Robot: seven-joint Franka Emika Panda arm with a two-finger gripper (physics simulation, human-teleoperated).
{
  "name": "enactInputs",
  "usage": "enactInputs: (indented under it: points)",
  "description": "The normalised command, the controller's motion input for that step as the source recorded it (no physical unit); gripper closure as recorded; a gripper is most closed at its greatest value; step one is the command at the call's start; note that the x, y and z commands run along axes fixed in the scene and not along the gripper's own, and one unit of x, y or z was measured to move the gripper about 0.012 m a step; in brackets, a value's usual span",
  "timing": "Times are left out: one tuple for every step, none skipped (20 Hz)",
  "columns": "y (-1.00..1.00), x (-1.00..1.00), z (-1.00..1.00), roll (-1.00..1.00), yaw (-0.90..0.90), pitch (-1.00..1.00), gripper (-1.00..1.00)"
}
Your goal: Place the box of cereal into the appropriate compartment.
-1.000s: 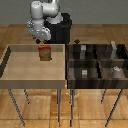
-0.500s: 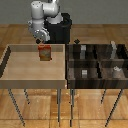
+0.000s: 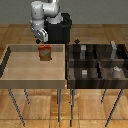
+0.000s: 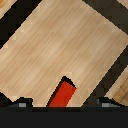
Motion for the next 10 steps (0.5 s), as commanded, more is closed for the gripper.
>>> enactInputs:
  points:
    - [0.00, 0.00, 0.00, 0.00, -0.15, 0.00, -1.00]
    - [0.00, 0.00, 0.00, 0.00, -0.15, 0.00, -1.00]
    - [0.00, 0.00, 0.00, 0.00, -0.15, 0.00, -1.00]
    - [0.00, 0.00, 0.00, 0.00, -0.15, 0.00, -1.00]
    - [0.00, 0.00, 0.00, 0.00, 0.00, 0.00, -1.00]
    - [1.00, 0.00, 0.00, 0.00, -0.15, 0.00, -1.00]
    - [0.00, 0.00, 0.00, 0.00, 0.00, 0.00, -1.00]
    - [0.00, 0.00, 0.00, 0.00, 0.00, 0.00, -1.00]
    - [1.00, 0.00, 0.00, 0.00, 0.00, 0.00, -1.00]
    - [0.00, 0.00, 0.00, 0.00, 0.00, 0.00, -1.00]
